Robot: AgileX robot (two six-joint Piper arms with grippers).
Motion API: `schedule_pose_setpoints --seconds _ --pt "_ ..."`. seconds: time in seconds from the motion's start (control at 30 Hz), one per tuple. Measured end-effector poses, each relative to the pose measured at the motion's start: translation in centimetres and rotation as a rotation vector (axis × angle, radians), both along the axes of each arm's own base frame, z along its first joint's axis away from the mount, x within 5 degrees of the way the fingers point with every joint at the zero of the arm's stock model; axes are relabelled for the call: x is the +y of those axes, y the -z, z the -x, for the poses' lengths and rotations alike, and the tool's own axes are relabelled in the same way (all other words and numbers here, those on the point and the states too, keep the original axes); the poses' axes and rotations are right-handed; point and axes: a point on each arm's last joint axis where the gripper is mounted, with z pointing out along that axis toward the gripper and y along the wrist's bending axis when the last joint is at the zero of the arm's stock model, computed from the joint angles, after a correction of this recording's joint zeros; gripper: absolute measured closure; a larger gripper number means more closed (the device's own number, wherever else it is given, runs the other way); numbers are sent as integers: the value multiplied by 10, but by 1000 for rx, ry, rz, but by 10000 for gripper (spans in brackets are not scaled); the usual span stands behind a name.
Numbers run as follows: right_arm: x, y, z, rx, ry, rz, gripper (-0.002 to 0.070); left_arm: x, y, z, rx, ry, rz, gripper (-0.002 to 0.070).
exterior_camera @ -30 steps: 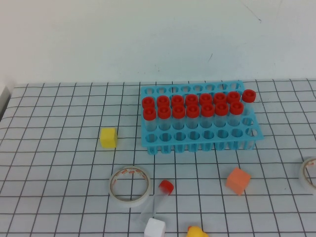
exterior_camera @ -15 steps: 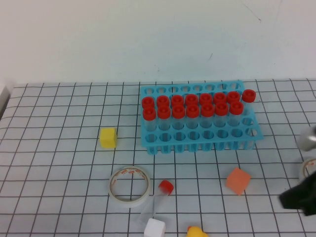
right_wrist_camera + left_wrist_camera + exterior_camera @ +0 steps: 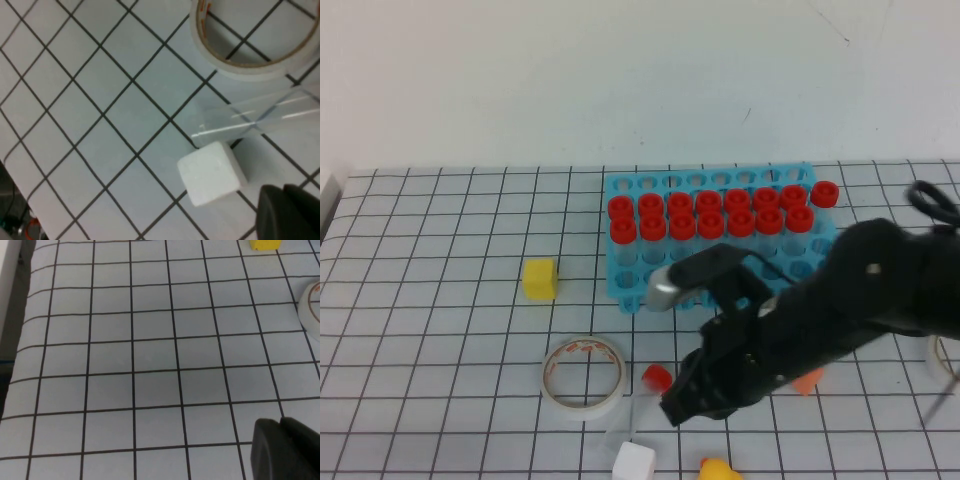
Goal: Place the test tubes
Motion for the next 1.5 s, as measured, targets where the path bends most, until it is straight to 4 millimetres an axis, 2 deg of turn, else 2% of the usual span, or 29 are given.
schedule_pose_setpoints --seconds 0.07,0.17,0.3,0.33,0.4,0.57,0.73,1.0,1.17,1.5 --pt "8 6 -5 27 -12 20 657 0 0 0 0 0 0 676" --pt "16 7 -13 52 -41 42 549 0 0 0 0 0 0 676" --pt "25 4 -23 84 -44 49 260 0 0 0 4 1 4 676" --pt "28 9 -27 121 -11 64 164 0 1 1 13 1 5 676" --pt "30 17 -32 158 36 87 120 0 2 1 23 2 4 676" --pt "36 37 -44 215 120 116 108 -1 2 1 26 2 7 676" --pt "43 46 -53 242 169 114 109 -1 2 2 28 3 14 676" --pt "49 53 -62 234 190 124 167 -1 2 2 30 4 20 676" --pt "48 60 -65 241 221 140 174 -1 2 2 30 4 20 676" --pt "44 58 -68 201 226 195 174 -1 2 2 30 4 20 676"
